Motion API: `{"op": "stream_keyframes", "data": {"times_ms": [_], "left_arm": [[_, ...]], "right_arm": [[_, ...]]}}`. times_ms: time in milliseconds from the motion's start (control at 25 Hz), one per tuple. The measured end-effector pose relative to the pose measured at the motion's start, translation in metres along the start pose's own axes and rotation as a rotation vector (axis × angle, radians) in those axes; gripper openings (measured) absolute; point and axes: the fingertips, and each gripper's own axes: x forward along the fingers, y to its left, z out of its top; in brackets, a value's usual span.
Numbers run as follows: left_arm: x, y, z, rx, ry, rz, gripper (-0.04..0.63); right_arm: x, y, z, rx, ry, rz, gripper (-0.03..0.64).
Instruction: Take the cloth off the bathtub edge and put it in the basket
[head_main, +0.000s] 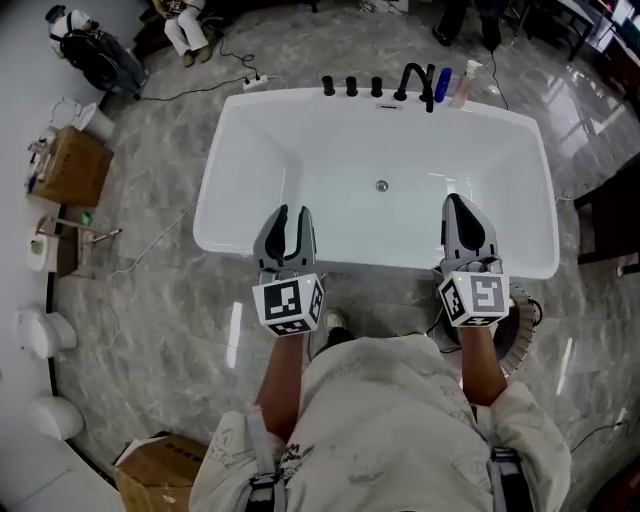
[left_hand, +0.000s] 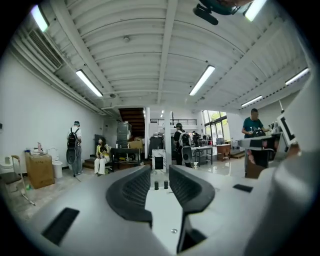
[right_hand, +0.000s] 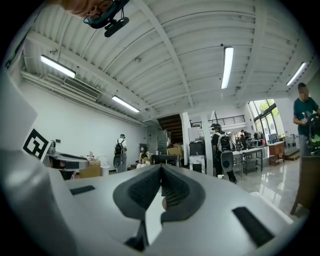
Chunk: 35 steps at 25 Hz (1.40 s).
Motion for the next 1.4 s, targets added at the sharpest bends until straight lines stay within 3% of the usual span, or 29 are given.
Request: {"op": "stream_keyframes", "data": {"times_ms": [280, 520, 1400], "left_arm": [[-0.013, 0.022, 0.039, 0.122, -0.082, 0.023, 0.066], [-0.021, 0.04, 0.051, 0.116, -0.121, 0.004, 0.005], [-0.03, 0.091, 0.032, 0.029, -0.117, 0.029, 0.005]], "right_arm": [[0.025, 0.031, 0.021, -0.013, -0.053, 0.01, -0.011], [0.035, 0.057, 0.026, -0.011, -0.077, 0.016, -0.011], [0.042, 0.103, 0.022, -0.084, -0.041, 0.012, -0.011]]}}
